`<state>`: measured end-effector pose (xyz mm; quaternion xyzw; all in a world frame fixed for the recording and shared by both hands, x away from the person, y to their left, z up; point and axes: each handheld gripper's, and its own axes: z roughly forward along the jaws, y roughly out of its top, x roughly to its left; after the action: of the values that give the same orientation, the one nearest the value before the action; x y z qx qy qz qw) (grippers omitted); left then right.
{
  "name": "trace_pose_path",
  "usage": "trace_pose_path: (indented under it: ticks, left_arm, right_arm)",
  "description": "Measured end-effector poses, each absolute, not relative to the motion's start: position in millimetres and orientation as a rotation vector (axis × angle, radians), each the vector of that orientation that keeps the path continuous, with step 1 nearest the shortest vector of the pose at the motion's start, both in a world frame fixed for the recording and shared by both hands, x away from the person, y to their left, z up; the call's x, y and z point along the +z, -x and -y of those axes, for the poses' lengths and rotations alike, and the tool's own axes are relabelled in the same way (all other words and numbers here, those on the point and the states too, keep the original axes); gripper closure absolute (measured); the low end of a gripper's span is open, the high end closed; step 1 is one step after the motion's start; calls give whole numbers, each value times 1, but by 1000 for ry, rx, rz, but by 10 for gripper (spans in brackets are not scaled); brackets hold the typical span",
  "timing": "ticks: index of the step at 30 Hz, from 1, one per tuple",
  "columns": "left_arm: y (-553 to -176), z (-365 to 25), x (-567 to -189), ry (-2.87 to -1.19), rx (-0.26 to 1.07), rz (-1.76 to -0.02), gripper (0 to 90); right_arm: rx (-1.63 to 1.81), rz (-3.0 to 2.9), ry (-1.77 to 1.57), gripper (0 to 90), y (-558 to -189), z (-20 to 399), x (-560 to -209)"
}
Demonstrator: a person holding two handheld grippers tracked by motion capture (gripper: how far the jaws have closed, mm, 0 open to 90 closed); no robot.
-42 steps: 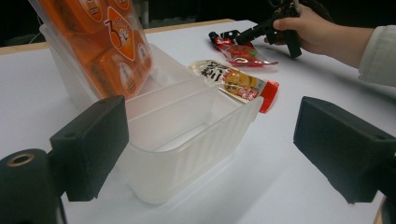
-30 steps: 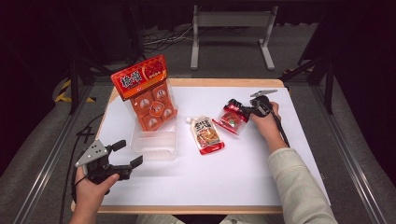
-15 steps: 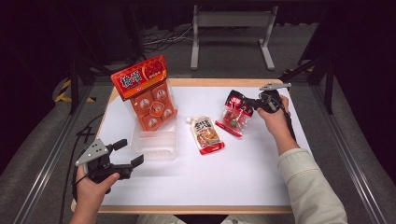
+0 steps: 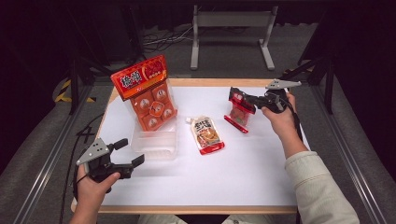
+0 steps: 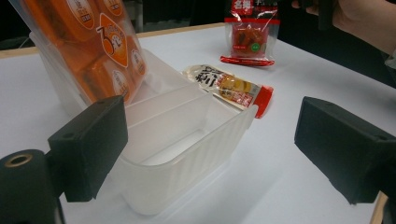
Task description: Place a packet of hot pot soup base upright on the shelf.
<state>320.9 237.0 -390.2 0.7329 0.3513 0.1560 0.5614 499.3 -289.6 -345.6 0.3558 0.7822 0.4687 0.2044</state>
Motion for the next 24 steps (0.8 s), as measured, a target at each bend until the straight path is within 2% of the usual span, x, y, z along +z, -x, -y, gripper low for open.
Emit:
trace_pose_path:
  ticks: [6, 12, 24]
  left_arm:
    - [-321, -236, -391, -1724, 361, -815, 97]
    - [-322, -237, -392, -1742, 345, -791, 52]
    - [-322, -240, -392, -1730, 353, -797, 49]
  right_arm:
    - [1337, -2176, -943, 890, -491, 288, -334]
    - [1398, -2189, -861, 891, -482, 285, -321]
    - [1460, -2185, -720, 890, -468, 272, -296]
